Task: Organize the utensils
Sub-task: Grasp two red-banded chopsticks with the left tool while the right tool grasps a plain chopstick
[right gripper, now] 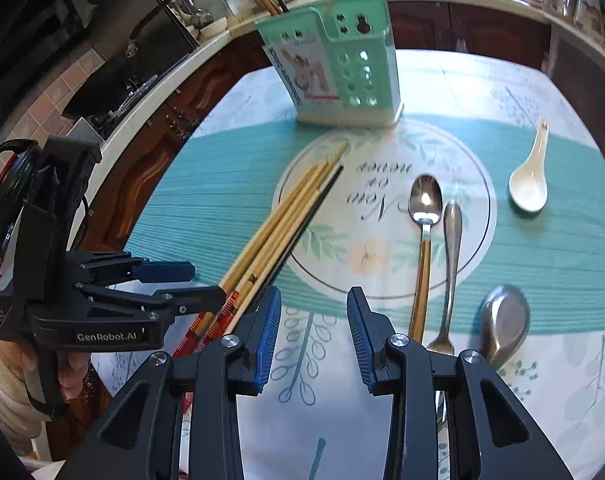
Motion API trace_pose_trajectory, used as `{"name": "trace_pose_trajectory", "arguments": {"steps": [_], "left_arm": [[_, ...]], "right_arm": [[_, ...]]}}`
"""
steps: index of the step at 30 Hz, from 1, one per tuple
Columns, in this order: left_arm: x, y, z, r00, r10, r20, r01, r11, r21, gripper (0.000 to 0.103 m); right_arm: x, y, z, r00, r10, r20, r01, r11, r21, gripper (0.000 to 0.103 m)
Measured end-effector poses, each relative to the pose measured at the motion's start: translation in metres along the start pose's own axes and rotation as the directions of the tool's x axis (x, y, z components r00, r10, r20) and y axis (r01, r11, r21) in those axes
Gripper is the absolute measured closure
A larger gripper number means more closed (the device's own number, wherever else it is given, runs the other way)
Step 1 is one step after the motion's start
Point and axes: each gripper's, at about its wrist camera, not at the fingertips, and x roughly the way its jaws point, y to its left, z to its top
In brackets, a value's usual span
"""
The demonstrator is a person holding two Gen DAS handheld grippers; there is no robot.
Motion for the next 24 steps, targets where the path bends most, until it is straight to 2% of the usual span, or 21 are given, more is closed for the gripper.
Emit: {"name": "trace_pose_trajectory", "arguments": {"steps": [2,4,6,14,19,24], "left_arm": [[0.001,-0.001,0.003,1.0,0.008,-0.011,-0.008,1.0,0.019,0.053],[0.007,-0.004,0.007,0.999,0.014,-0.033,-0.013,0.999,0.034,0.063],[0.01,-0.007,0.01,0.999,0.026,-0.04,-0.024,0.999,0.046,0.065],[0.017,-0.018,0.026,0.995,0.058,-0.085,-0.048,0.992,0.112,0.064],[0.017,-0.013,0.032,0.992,0.069,-0.107,-0.056,0.991,0.121,0.066],[0.02,-0.018,0.032,0.982,0.161,-0.098,-0.14,0.972,0.191,0.067]], "right_arm": [[0.002,-0.002,-0.006,1.0,0.0,-0.016,0.0,1.0,0.007,0.068],[0.005,-0.004,-0.001,1.0,0.003,-0.02,-0.002,1.0,0.011,0.068],[0.006,-0.004,0.0,1.0,0.006,-0.021,-0.006,1.0,0.011,0.068],[0.009,-0.005,0.003,0.999,0.023,-0.044,-0.022,1.0,0.011,0.068],[0.012,-0.007,0.006,0.998,0.031,-0.048,-0.03,0.999,0.013,0.068],[0.014,-0.009,0.007,0.998,0.036,-0.046,-0.035,0.999,0.017,0.068]]}}
